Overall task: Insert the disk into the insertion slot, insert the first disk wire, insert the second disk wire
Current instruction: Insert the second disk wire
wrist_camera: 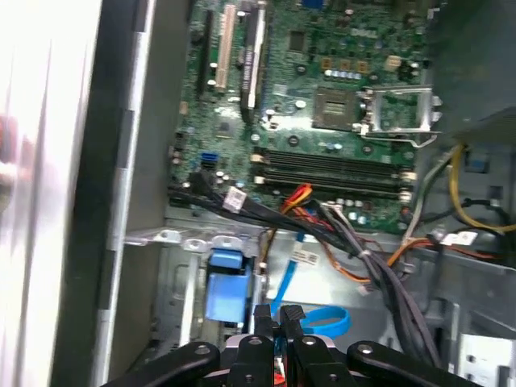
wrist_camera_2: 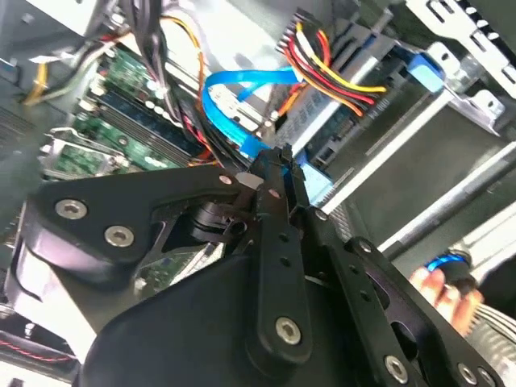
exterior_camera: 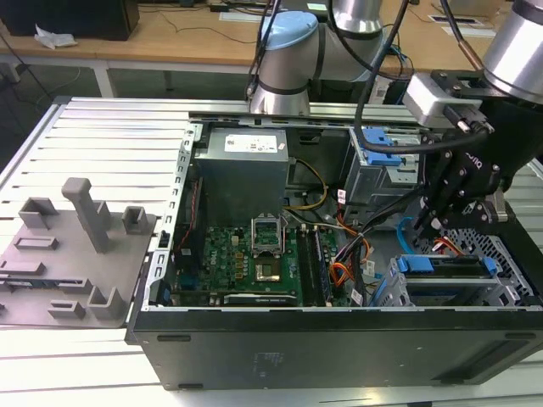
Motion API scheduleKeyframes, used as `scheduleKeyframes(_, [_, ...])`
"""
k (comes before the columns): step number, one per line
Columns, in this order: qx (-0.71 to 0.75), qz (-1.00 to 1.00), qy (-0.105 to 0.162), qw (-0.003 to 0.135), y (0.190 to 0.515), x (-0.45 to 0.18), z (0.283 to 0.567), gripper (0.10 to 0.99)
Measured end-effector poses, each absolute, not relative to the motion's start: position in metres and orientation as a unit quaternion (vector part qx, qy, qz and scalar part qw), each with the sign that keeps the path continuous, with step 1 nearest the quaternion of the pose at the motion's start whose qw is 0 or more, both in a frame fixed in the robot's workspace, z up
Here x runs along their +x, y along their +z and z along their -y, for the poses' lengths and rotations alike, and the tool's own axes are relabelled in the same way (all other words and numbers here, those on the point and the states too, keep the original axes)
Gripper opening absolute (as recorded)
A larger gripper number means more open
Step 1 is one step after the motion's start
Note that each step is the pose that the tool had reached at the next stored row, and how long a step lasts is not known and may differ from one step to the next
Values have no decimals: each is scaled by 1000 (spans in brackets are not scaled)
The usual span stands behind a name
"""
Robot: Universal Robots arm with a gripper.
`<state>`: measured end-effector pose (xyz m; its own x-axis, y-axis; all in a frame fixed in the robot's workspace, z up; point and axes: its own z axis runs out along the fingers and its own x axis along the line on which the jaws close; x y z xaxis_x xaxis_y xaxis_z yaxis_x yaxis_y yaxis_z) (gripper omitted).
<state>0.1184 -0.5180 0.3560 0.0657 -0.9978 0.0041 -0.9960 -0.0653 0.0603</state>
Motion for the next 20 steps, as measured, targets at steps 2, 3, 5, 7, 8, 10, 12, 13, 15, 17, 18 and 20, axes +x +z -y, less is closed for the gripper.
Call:
scheduleKeyframes(2, [726, 687, -22, 20, 356, 118, 518, 161])
scheduleKeyframes(3, [725, 688, -23, 20, 356, 118, 518, 161])
scheduleKeyframes(5, [725, 688, -23, 20, 356, 118, 523, 161])
scheduleKeyframes(7, [725, 688, -23, 20, 355, 119, 528, 161])
scheduleKeyframes(8, [725, 688, -23, 20, 355, 119, 531, 161])
scheduleKeyframes(10, [725, 688, -23, 20, 355, 125, 534, 161])
scheduleKeyframes(12, [725, 688, -23, 20, 354, 127, 535, 161])
scheduleKeyframes(13, [725, 688, -23, 20, 354, 127, 536, 161])
scheduleKeyframes(15, [725, 688, -23, 20, 353, 127, 545, 161])
scheduleKeyframes(17, [725, 688, -24, 21, 353, 128, 548, 161])
scheduleKeyframes(18, [725, 688, -24, 21, 352, 130, 549, 161])
scheduleKeyframes(20, [725, 688, -25, 21, 350, 136, 549, 161])
